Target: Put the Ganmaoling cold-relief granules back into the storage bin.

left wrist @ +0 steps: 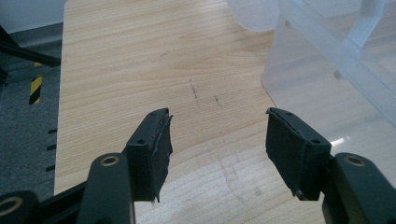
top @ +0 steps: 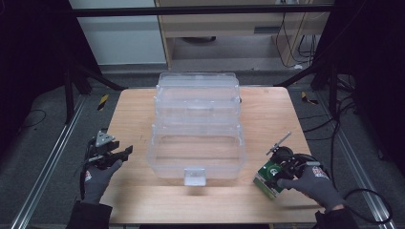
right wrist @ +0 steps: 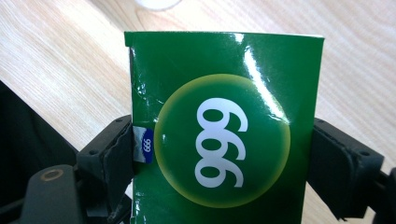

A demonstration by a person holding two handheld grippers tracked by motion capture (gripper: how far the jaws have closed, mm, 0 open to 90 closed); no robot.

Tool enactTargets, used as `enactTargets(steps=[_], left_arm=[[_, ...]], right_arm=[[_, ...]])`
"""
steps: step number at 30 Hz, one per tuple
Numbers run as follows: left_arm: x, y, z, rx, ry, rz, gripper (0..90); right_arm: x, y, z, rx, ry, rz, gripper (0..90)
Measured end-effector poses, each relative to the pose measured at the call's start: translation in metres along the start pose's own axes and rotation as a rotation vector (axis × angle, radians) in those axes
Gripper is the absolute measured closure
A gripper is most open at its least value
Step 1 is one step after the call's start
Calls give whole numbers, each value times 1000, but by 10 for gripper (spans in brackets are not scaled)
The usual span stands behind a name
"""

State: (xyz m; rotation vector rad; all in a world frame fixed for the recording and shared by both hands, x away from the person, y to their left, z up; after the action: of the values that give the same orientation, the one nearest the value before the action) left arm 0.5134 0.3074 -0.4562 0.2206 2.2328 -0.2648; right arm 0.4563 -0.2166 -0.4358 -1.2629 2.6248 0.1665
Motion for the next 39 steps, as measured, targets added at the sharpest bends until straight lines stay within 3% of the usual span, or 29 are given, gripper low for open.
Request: enactTargets(steps=[10, 22, 33, 39], left_arm=[[1, 0, 1, -2, 6, 2, 393], [1, 0, 1, -1, 8, 6, 392], [2, 0, 2, 0, 10, 2, 391], [2, 0, 3, 1, 16, 4, 390]], right_arm=[[-7, -5, -16, 32, -55, -7, 176], [-19, -15, -52, 85, -108, -29, 175], [-38, -20, -88, 147, -157, -93, 175], [-48, -22, -98, 150, -161, -128, 175]])
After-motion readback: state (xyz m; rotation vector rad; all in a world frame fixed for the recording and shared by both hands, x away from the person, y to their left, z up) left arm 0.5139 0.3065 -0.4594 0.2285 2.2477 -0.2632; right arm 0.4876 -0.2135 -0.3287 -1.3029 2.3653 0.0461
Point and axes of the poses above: each handheld gripper's, and its own axes: z roughly forward along the jaws, x roughly out of its underside, y roughly to its left, the point moved 4 cm from there along z, roughly forward along the jaws, and after that the axes turned 11 degrees about -z, right-handed, at the moved point
